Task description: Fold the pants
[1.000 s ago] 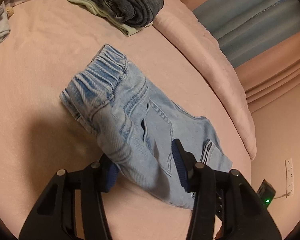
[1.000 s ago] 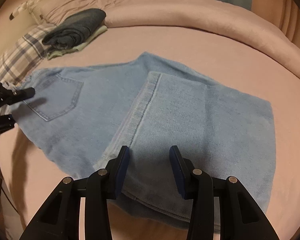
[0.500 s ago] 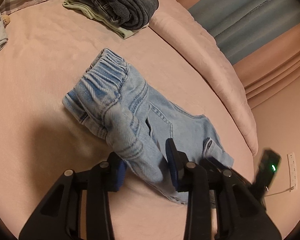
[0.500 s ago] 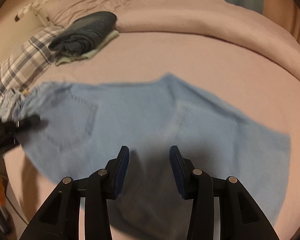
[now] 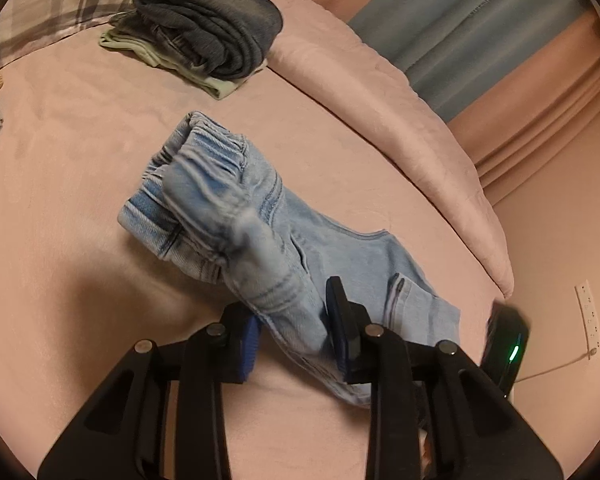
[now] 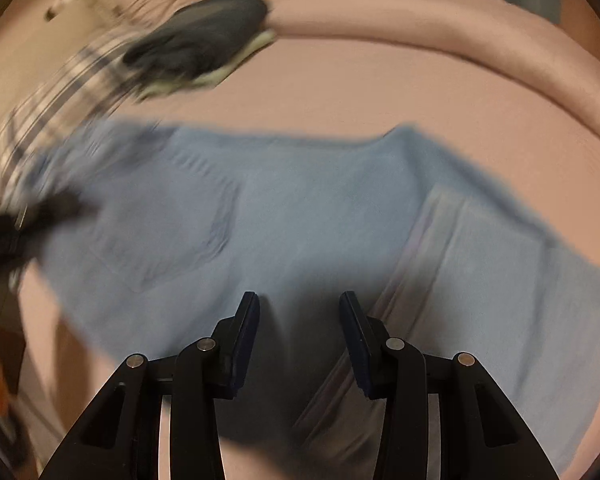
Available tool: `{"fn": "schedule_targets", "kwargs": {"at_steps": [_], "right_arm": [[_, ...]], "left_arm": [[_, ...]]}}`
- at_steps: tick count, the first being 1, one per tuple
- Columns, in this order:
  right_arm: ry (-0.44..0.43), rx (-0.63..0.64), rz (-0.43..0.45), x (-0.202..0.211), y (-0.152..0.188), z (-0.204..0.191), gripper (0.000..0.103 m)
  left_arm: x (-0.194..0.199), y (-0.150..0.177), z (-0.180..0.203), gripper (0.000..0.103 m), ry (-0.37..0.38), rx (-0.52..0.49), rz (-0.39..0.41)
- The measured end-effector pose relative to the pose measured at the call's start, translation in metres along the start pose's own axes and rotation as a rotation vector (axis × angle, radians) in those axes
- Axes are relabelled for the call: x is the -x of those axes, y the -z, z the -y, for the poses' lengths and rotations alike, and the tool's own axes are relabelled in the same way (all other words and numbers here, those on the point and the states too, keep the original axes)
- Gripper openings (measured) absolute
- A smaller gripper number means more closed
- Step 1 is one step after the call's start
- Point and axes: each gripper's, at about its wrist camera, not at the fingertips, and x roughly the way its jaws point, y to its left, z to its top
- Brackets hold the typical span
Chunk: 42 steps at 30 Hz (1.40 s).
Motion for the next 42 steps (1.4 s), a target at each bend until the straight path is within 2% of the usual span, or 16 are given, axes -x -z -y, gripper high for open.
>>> {"fn": "schedule_targets", "kwargs": {"at_steps": [3, 6, 11, 22, 27, 31, 34, 42], "right_arm": [[0.042, 0.099, 0.006, -0.002, 0.012, -0.014, 0.045], [0.009, 0.046, -0.006, 0.004, 0.01, -0.011, 0.045], [-0.01, 0.032, 0.028, 0.015, 0.017, -0.011, 0.045], [-0.064, -0.094, 0.109, 0.033, 0.015, 0.012, 0.045], [-0.121, -0.219, 0.148, 0.042, 0.02, 0.038, 0.045], [-0.187, -0.335, 0.176, 0.042, 0.022, 0.058, 0.045], [-0.269, -0.428, 0.215, 0.045, 0.027, 0.072, 0.053], [-0.614, -0.681, 0.291, 0.041, 0.04, 0.108, 0.064]], "left_arm": [[-0.001, 0.0, 0.009, 0.029, -0.013, -0.035, 0.004], [0.002, -0.001, 0.014, 0.029, -0.008, -0.055, 0.013], [0.003, -0.002, 0.022, 0.027, -0.007, -0.088, 0.015], [0.002, -0.001, 0.063, 0.025, 0.006, -0.229, 0.031], [-0.001, 0.004, 0.079, 0.023, 0.009, -0.304, 0.028], [-0.004, 0.008, 0.091, 0.023, 0.012, -0.353, 0.021], [-0.008, 0.012, 0.1, 0.023, 0.014, -0.393, 0.013], [-0.027, 0.032, 0.132, 0.023, 0.014, -0.556, -0.041]]}}
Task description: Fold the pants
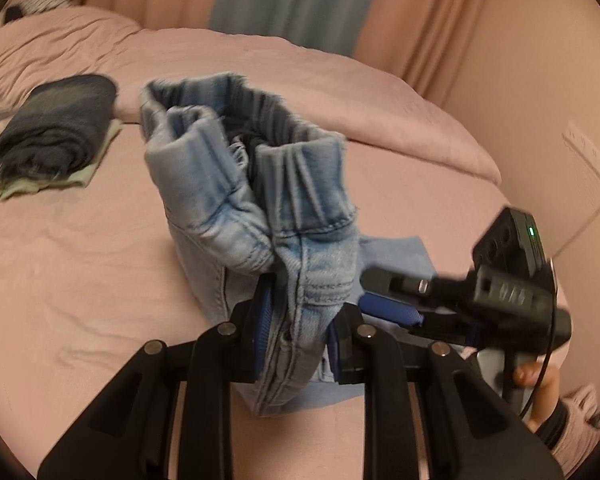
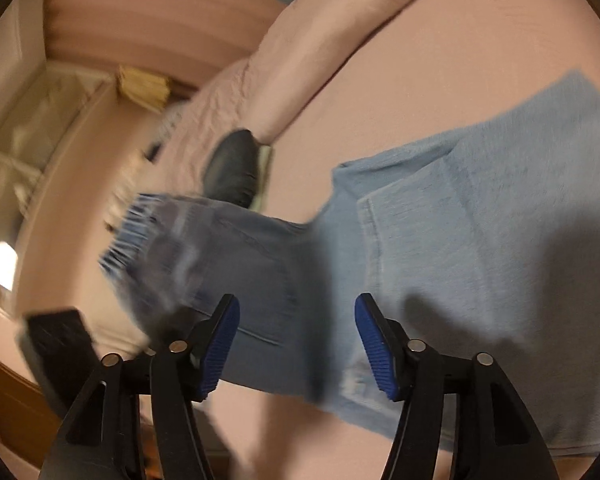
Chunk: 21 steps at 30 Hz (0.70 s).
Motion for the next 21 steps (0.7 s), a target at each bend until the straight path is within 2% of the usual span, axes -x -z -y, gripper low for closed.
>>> {"fn": "schedule_targets", "kwargs": {"at_steps": [7, 10, 12, 14, 16, 17, 18, 19, 20, 21], "right_arm": [[-0.319, -0.248, 0.046, 0.006, -0.012, 0.028, 0.081], [-0.366, -0.304, 0.058, 0.01, -0.017, 0.033, 0.085], [-0.314, -0.301, 0.052, 0.007, -0.024, 0.032, 0.088], [-0.21, -0.302, 0.024, -0.003, -0.028, 0.032, 0.089], [-0.162, -0.28, 0.004, -0.008, -0.032, 0.028, 0.089], [-0.111, -0.249, 0.001, -0.011, -0.035, 0.023, 0.083], [-0.068, -0.219, 0.003, -0.013, -0.038, 0.018, 0.078], [-0.042, -0.194, -0.004, -0.016, -0.04, 0.013, 0.065], [-0.021, -0.17, -0.006, -0.017, -0.042, 0.008, 0.054], [-0.004, -0.152, -0.005, -0.017, -0.044, 0.005, 0.051]], "left_arm": [[-0.033, 0.004, 0.026, 0.024, 0.02, -0.136, -0.099], [-0.05, 0.007, 0.033, 0.028, 0.017, -0.184, -0.155], [-0.058, 0.011, 0.038, 0.031, 0.023, -0.21, -0.185], [-0.063, 0.013, 0.042, 0.032, 0.021, -0.227, -0.198], [-0.064, 0.012, 0.041, 0.033, 0.017, -0.23, -0.205], [-0.063, 0.012, 0.04, 0.035, 0.021, -0.227, -0.206], [-0.061, 0.012, 0.039, 0.041, 0.029, -0.222, -0.204], [-0.058, 0.01, 0.036, 0.055, 0.042, -0.207, -0.2], [-0.055, 0.011, 0.033, 0.063, 0.051, -0.192, -0.195], [-0.052, 0.01, 0.03, 0.073, 0.058, -0.176, -0.189]]}}
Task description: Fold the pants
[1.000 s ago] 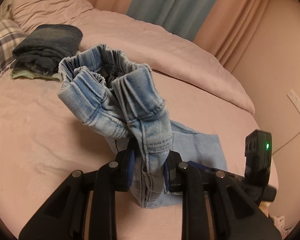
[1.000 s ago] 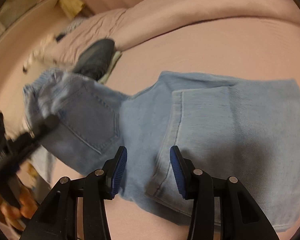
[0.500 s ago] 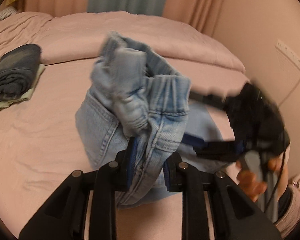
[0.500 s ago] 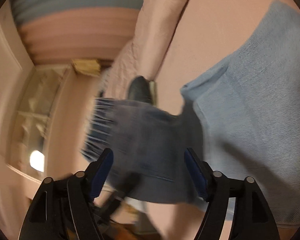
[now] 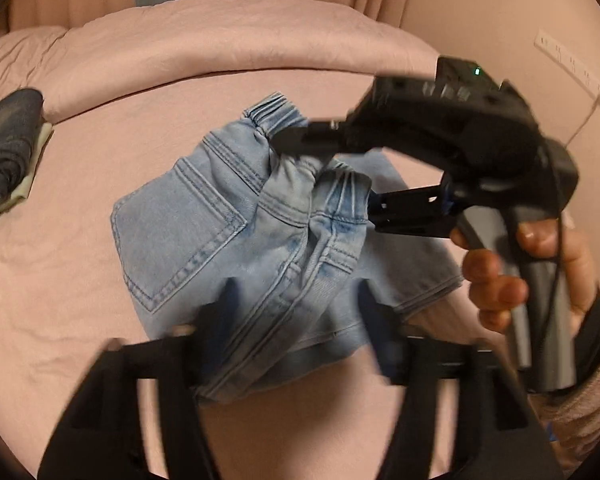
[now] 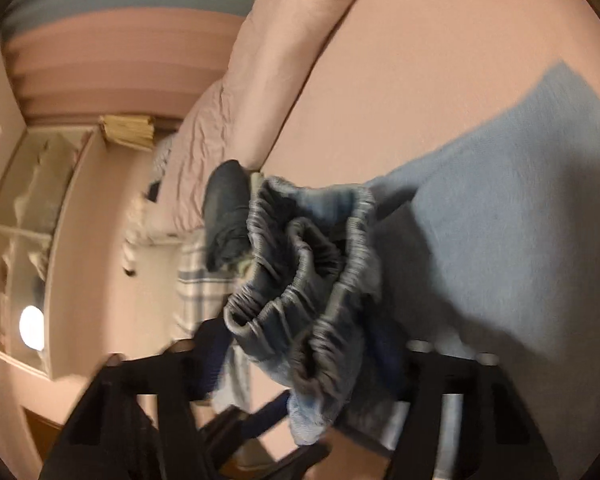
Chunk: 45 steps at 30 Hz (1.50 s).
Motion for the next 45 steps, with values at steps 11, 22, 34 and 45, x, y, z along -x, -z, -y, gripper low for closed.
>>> {"fn": "schedule_targets", "kwargs": {"at_steps": [11, 22, 34, 45], "right_arm": [[0.04, 0.09, 0.073, 0.03, 0.001, -0.007, 0.041], [0.069, 0.006, 0.149, 0.073, 0.013, 0.039, 0.032], [0.001, 0.044, 0.192, 0.088, 0.008, 0.038, 0.024], [0.053, -0.065, 0.229, 0.11, 0.01, 0.08, 0.024]], "left_arm": [[0.006, 0.005, -0.054, 0.074, 0.096, 0.269, 0.01], [-0.022, -0.009, -0.053, 0.074, 0.131, 0.351, -0.031], [-0.025, -0.003, -0.052, 0.075, 0.126, 0.336, -0.046], [-0.037, -0.005, -0.045, 0.077, 0.12, 0.306, -0.064]]}}
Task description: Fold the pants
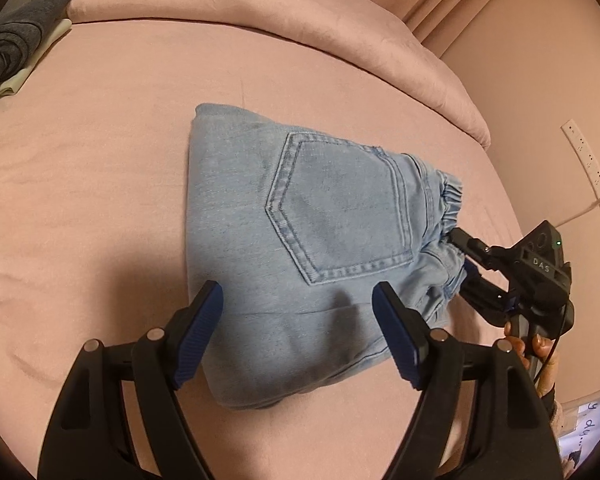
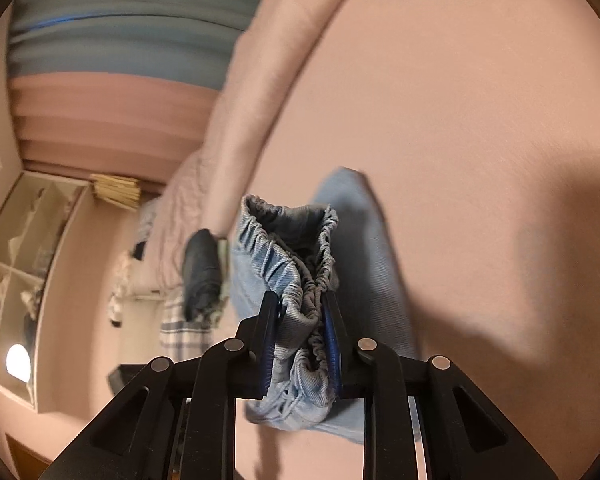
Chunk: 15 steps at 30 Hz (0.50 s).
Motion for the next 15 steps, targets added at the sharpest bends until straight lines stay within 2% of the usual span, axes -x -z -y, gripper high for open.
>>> {"fn": "schedule_targets", "kwargs": {"at_steps": [3, 5, 10, 15], "right_arm": [[0.005, -0.037, -0.005, 0.0, -0.001, 0.006, 0.029], [0.055, -0.001, 0.007, 0.005, -0.002, -0.001, 0.045], [0.163, 0.178, 0.068, 0.022, -0.006, -0.039, 0.058], [0.236, 0.404, 0.057, 0.011, -0.007, -0.084, 0.06]], "left_arm": [[0.0, 0.001, 0.0, 0.077, 0.0, -0.003, -0.002], [-0.001, -0.001, 0.001, 0.077, -0.005, -0.007, -0.005], [-0.002, 0.0, 0.011, 0.08, -0.036, -0.037, 0.004], [-0.008, 0.003, 0.025, 0.08, -0.058, -0.1, 0.008]]}}
